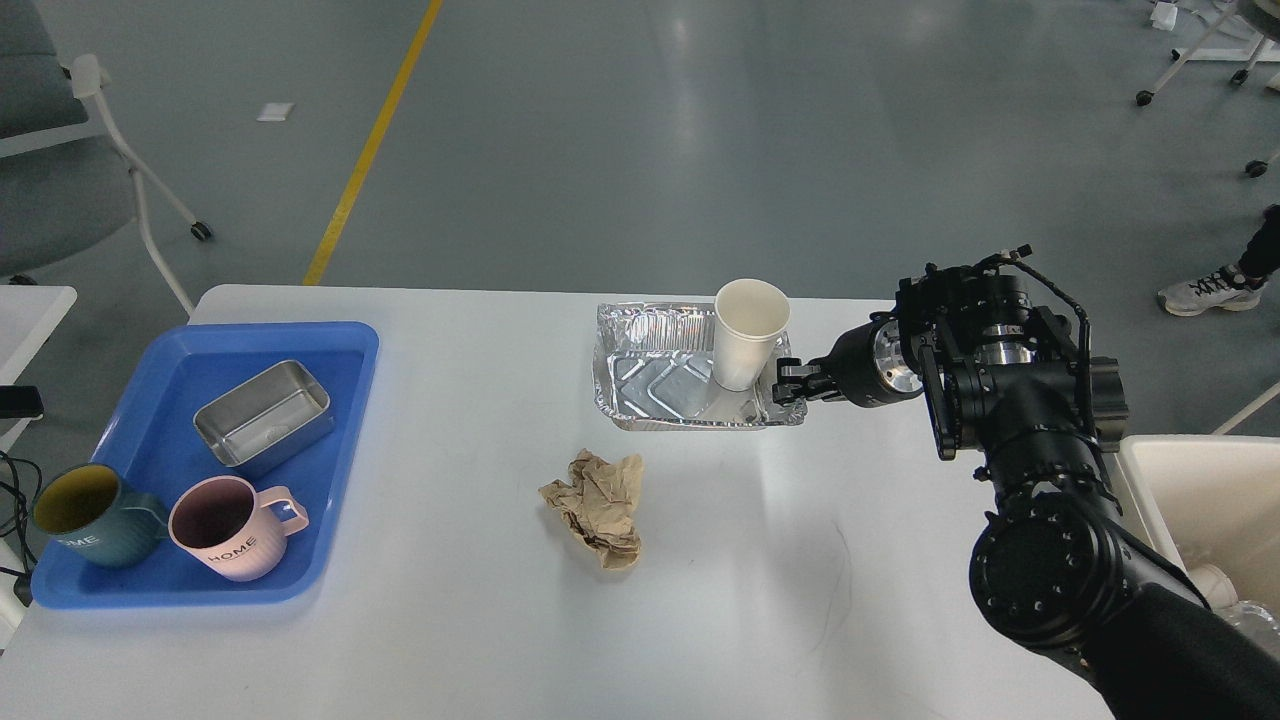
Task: Tidy desktop
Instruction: 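Reach the left gripper down to the crumpled brown napkin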
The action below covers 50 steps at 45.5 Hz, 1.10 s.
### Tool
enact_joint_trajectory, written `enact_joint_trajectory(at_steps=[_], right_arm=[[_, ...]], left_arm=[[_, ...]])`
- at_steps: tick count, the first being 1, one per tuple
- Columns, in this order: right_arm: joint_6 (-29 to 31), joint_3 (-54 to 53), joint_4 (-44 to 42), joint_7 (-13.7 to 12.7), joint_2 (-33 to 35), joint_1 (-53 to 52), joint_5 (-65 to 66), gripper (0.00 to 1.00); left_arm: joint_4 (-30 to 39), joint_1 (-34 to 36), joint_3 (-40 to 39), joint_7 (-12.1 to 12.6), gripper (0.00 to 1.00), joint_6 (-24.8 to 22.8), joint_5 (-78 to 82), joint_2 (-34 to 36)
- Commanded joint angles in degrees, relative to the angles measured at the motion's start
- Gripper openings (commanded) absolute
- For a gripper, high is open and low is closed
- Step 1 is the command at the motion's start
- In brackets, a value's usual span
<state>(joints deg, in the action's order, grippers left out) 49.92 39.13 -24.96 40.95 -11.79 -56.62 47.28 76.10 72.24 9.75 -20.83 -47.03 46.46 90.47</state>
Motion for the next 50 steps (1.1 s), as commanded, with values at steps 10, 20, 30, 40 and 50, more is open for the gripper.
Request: enact_joint_trajectory(at_steps=[10, 20, 30, 40, 50], right_arm=[[-0.1, 0.1, 0.0, 0.0, 0.1, 0.5, -0.1, 0.0], [-0.2, 0.1, -0.1, 0.0, 0.0, 0.9, -0.4, 0.0], [-0.3, 0.1, -1.4, 0.4, 0.1, 2.0, -0.4, 0.0], [-0.7, 0.0, -1.4, 0.4, 0.3, 2.7, -0.4, 0.0], [-1.0, 0.0, -1.3, 0.4, 0.4, 3.0, -0.4, 0.0]], left_arm=[[-6.4, 2.2, -2.9, 7.0, 0.97, 2.4, 4.7, -10.7], [-20.4, 0.3, -2.6, 9.1, 0.97, 6.8, 5.0, -34.8], [-38.7, -4.2, -2.5, 8.4, 0.98, 9.2, 5.5, -60.7], [-43.8, -6.6, -2.5, 8.5, 0.98, 9.5, 4.9, -74.0], [-48.2, -8.8, -2.5, 10.7, 0.98, 9.7, 4.9, -80.9]])
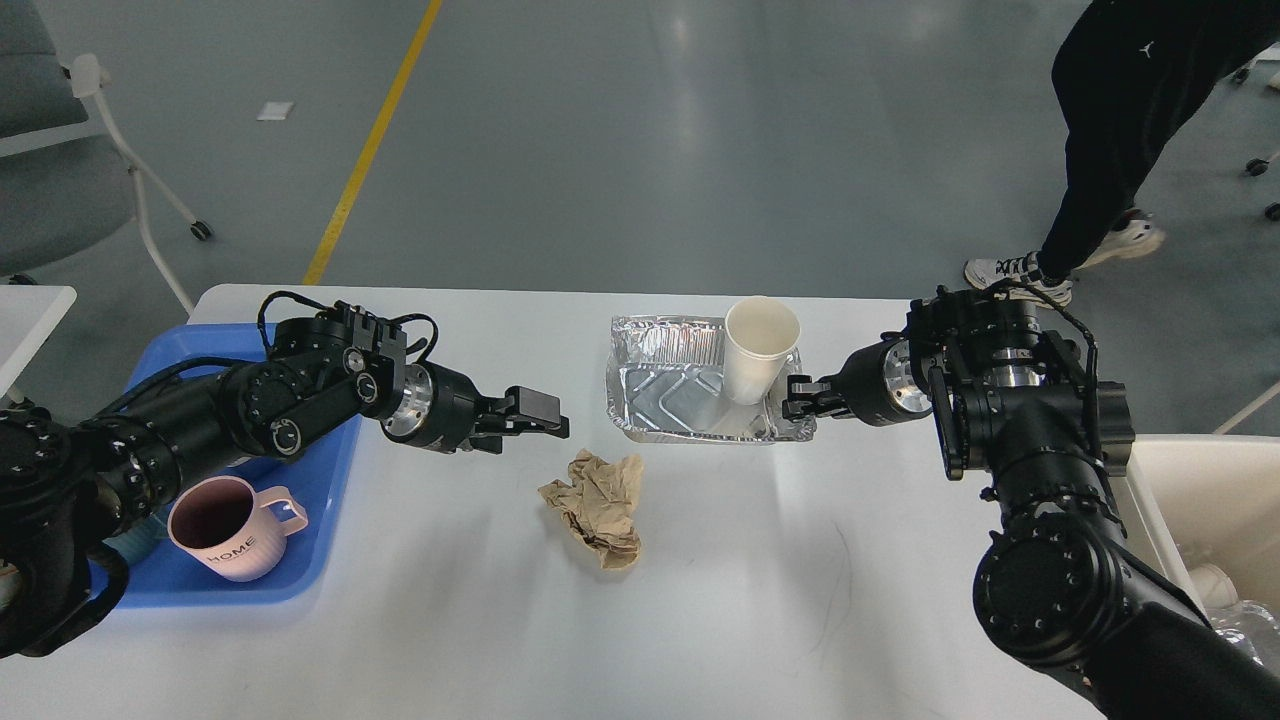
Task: Tidy desktop
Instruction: 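Reach the left gripper down to the crumpled brown napkin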
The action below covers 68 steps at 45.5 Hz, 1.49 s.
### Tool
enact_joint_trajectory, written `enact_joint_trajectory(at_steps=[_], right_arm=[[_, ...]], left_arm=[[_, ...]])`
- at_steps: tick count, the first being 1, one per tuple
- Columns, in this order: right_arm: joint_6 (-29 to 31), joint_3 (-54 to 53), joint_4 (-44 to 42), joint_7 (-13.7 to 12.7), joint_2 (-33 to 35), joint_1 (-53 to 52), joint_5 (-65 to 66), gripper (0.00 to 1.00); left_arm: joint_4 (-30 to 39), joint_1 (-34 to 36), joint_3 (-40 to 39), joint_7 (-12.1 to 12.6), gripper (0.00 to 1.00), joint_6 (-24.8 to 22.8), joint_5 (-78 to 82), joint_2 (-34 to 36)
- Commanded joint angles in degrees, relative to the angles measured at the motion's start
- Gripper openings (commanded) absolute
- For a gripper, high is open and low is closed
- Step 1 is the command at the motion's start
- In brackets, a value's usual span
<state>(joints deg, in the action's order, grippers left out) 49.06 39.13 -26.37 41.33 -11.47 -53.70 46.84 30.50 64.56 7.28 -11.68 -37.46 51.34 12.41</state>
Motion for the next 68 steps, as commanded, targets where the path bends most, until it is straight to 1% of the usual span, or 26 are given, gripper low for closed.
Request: enact_joint_trajectory(at_steps=[1, 4, 6, 16, 25, 32, 40, 62, 66, 68], right_arm=[[-0.1, 0.0, 0.1, 0.0, 0.3, 0.2, 0.0, 0.0], [-0.1, 0.0, 0.0, 0.0, 0.3, 0.2, 0.0, 0.0], [-0.1, 0.0, 0.0, 0.0, 0.1, 0.2, 0.0, 0.0], [-0.2, -0.1, 0.0, 0.0, 0.5, 0.5, -0.1, 0.0], [-0.2, -0.1, -0.1, 0.1, 0.3, 0.7, -0.2, 0.0], [-0.3, -0.1, -0.3, 0.0, 0.3, 1.0, -0.8, 0.0], [-0.5, -0.1, -1.5, 0.0, 0.0, 1.8, -0.8, 0.0], [-1.8, -0.1, -1.5, 0.0, 0.0, 2.3, -0.8, 0.0], [-1.9, -0.1, -1.6, 0.0, 0.0, 2.6, -0.8, 0.0], [-1.9, -0.1, -1.6, 0.0, 0.0, 2.8, -0.8, 0.0]], left_arm=[[-3.3, -1.4, 0.0, 2.3, 0.98, 0.2, 0.0, -3.4], [-5.6, -2.2, -0.1, 4.0, 0.98, 0.3, -0.2, -5.4], [-6.9, -2.7, -0.1, 4.4, 0.98, 0.6, -0.2, -6.6], [-8.7, -4.4, 0.0, 4.4, 0.98, 2.7, -0.2, -10.3], [-12.4, -6.4, -0.2, 4.3, 0.98, 3.5, -0.3, -14.4], [-12.8, -6.6, -0.1, 3.8, 0.98, 7.7, -0.2, -15.5], [-12.8, -6.6, -0.1, 3.7, 0.98, 10.4, -0.3, -16.1], [-13.2, -8.8, 0.1, 4.5, 0.97, 9.9, -0.2, -17.3], [-14.2, -8.8, 0.2, 4.7, 0.93, 9.5, -0.2, -17.9], [-14.7, -8.8, 0.2, 5.3, 0.9, 9.1, -0.2, -18.2]])
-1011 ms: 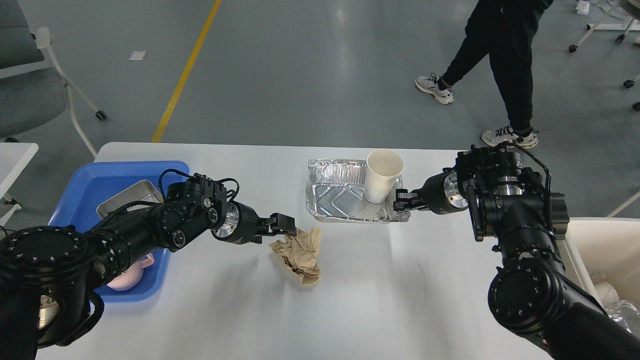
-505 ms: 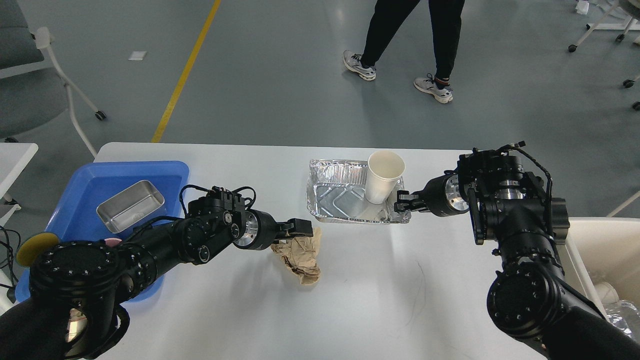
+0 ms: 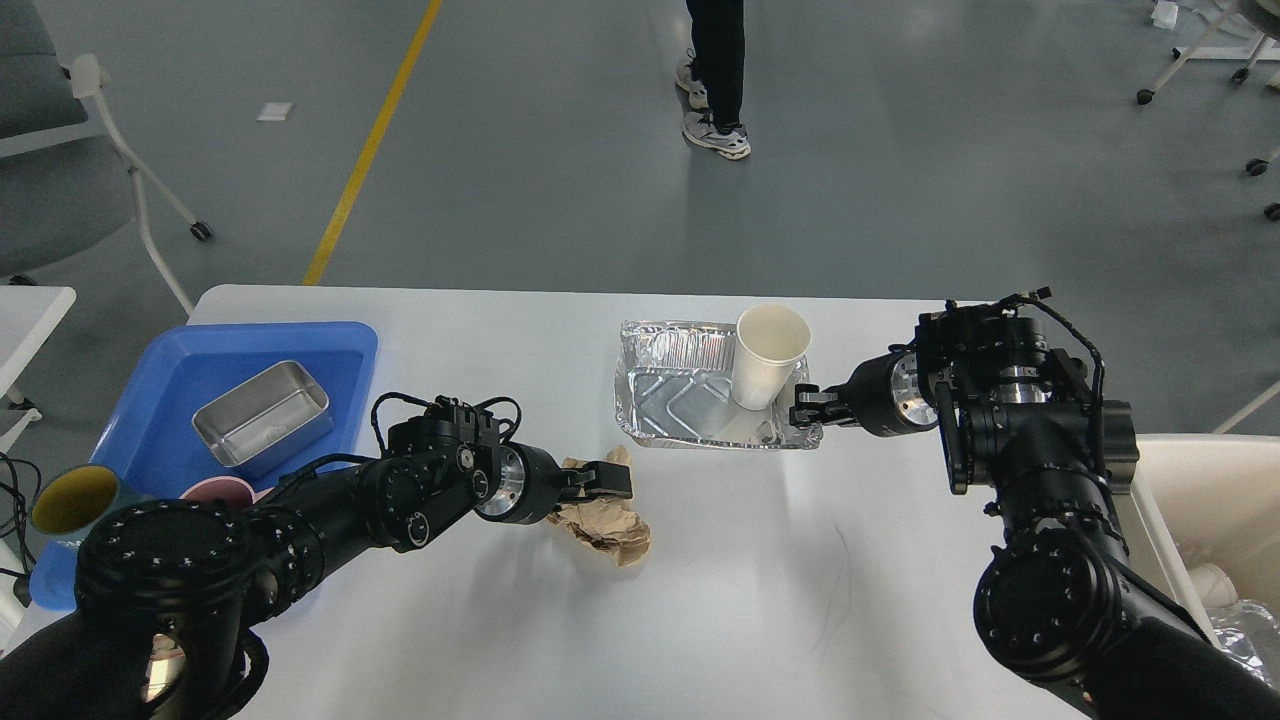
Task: Tidy desktop
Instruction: 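Reach the left gripper down to the crumpled brown napkin, then grasp the brown napkin with the left gripper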
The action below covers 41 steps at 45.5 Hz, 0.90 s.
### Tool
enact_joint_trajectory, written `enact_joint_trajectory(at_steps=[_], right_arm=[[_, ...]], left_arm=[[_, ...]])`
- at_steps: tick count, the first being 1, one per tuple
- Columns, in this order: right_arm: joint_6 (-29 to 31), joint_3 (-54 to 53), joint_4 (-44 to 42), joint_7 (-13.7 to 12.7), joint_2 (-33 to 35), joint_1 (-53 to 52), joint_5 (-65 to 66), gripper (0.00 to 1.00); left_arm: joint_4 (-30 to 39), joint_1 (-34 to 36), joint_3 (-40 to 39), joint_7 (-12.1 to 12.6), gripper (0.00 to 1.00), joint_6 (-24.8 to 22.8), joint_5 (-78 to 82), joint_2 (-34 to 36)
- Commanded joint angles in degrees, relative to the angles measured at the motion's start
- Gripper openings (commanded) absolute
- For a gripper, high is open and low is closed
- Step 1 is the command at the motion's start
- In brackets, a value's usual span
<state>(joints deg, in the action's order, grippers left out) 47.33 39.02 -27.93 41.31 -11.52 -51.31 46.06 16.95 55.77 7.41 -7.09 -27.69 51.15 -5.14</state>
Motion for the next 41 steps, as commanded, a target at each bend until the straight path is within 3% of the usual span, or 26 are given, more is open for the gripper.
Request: enact_joint_trajectory(at_steps=[1, 13, 41], right_arm=[[-0.2, 0.0, 0.0, 0.0, 0.0, 0.5, 0.0, 0.0], [-0.8, 0.0, 0.0, 0.0, 0.1, 0.6, 0.0, 0.0], [-0.9, 0.0, 0.0, 0.0, 0.2, 0.9, 0.0, 0.0]], left_arm=[[-1.4, 0.0, 0.1, 1.2, 0.87, -1.0, 0.0, -0.7], [-1.5, 0.5, 0.2, 2.1, 0.63, -3.9, 0.7, -0.8], [-1.7, 2.1, 1.4, 2.0, 0.36, -7.8, 0.4, -0.6]])
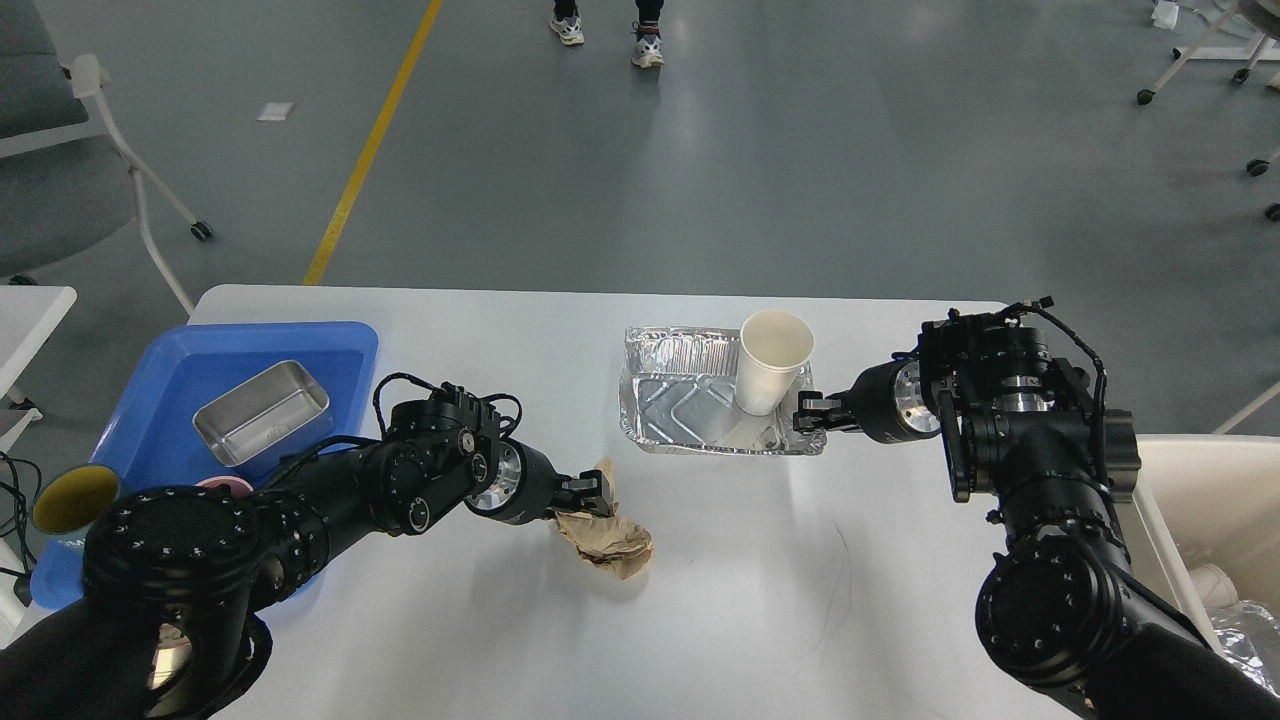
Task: Tidy desktop
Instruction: 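Grasp the brown napkin with the left gripper, then lift the napkin and swing it over the foil container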
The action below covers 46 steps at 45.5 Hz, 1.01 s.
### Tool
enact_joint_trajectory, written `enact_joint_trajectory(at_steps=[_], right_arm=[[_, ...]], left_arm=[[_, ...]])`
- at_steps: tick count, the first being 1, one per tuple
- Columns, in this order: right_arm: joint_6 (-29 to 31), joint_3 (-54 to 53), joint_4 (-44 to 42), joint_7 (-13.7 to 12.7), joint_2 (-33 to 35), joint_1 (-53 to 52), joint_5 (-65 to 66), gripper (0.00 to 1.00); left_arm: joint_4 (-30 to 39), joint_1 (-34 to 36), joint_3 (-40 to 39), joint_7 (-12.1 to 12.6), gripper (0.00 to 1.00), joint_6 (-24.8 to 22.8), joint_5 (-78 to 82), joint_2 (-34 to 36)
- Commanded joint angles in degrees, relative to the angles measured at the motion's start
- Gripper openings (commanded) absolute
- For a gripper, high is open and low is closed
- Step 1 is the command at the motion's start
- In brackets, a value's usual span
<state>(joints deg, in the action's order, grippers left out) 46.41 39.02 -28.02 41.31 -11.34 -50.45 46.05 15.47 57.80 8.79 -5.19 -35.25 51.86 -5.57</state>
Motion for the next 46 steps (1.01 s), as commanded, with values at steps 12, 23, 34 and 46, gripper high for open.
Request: enact_joint_trajectory(at_steps=[12, 23, 34, 46], right_arm=[[0.0, 0.0, 0.0, 0.0, 0.2, 0.0, 0.0, 0.0], [0.0, 0.0, -0.9, 0.0, 0.3, 0.0, 0.0, 0.0], [0.0, 0.0, -0.9, 0.0, 0.4, 0.0, 0.0, 0.0], [0.1, 0.0, -0.9, 0.0, 0.4, -0.4, 0.0, 0.0]], left_arm=[[-0.2, 0.9, 0.0, 0.0, 0.08, -1.9, -0.1, 0.4], [-0.2, 4.2, 0.0, 0.1, 0.0, -4.3, -0.4, 0.6], [-0.1, 7.2, 0.0, 0.3, 0.0, -8.9, -0.5, 4.3], [0.4, 7.9, 0.0, 0.2, 0.0, -15.0, -0.2, 15.4]])
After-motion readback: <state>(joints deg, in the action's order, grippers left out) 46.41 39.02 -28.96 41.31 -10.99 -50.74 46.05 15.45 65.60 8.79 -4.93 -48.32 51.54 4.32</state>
